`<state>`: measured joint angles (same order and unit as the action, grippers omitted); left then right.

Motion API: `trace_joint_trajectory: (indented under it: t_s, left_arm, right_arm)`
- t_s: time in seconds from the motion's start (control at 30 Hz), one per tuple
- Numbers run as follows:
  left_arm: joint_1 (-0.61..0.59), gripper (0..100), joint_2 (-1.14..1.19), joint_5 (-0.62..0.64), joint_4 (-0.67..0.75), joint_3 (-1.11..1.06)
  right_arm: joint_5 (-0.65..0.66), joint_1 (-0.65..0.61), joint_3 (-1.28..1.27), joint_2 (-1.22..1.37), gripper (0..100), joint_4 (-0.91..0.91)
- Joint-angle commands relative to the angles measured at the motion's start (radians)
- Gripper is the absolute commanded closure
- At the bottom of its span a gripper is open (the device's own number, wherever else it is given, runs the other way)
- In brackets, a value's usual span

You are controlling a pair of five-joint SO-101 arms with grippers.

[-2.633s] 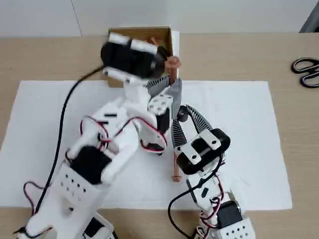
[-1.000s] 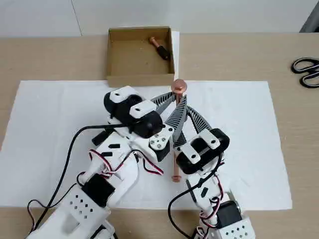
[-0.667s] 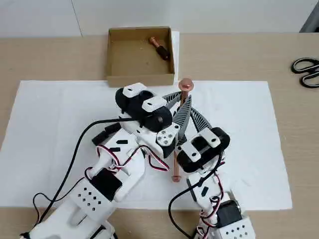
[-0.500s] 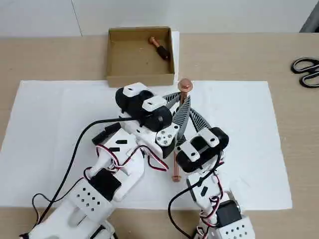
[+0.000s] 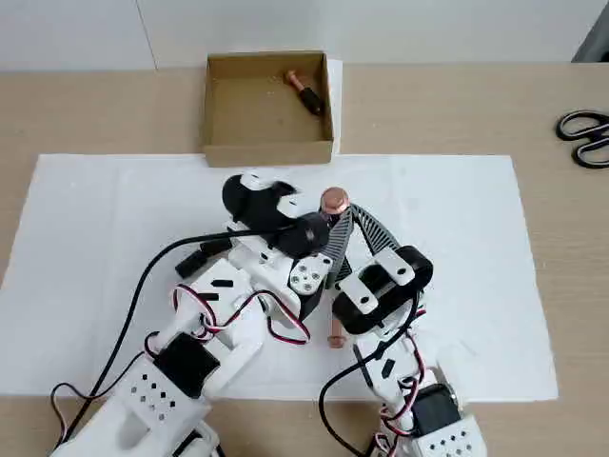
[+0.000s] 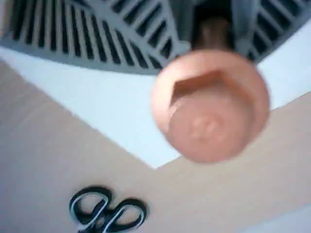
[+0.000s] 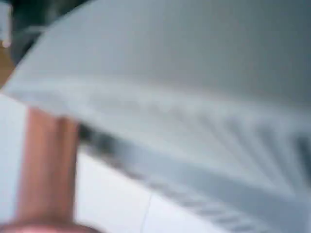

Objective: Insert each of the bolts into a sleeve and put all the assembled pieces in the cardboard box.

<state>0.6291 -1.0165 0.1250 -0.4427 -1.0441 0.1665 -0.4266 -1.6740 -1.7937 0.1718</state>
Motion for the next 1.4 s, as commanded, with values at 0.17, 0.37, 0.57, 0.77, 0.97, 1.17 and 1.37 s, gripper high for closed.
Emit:
trace_joint_trajectory:
  t_s: [0.17, 0.37, 0.57, 0.77, 0.97, 1.17, 1.37]
  left_arm:
    - [-0.012, 71, -0.032, -0.066, -0.157, 0.015]
    - [-0.083, 71, -0.034, -0.114, -0.158, 0.116]
    - [-0.157, 73, -0.037, -0.127, -0.232, 0.323]
    - [-0.265, 94, -0.166, -0.120, -0.284, 0.341]
    - [-0.423, 99, -0.368, -0.115, -0.282, 0.111]
    - [-0.557, 99, -0.624, -0.115, -0.219, -0.125]
    - [-0.592, 99, -0.809, -0.114, -0.173, -0.291]
  right_arm:
    - [0.000, 0.013, 0.054, -0.018, 99.5, -0.018]
    - [0.000, 0.028, 0.061, -0.018, 99.5, 0.018]
    - [-0.003, 0.048, 0.068, -0.018, 99.5, 0.196]
    - [-0.149, 0.053, 0.118, -0.018, 99.5, 0.295]
    - [-0.074, 0.124, 0.199, -0.005, 99.5, 0.306]
    - [-0.061, 0.150, 0.396, 0.059, 99.5, 0.430]
    - [-0.064, 0.130, 0.646, 0.429, 99.5, 0.433]
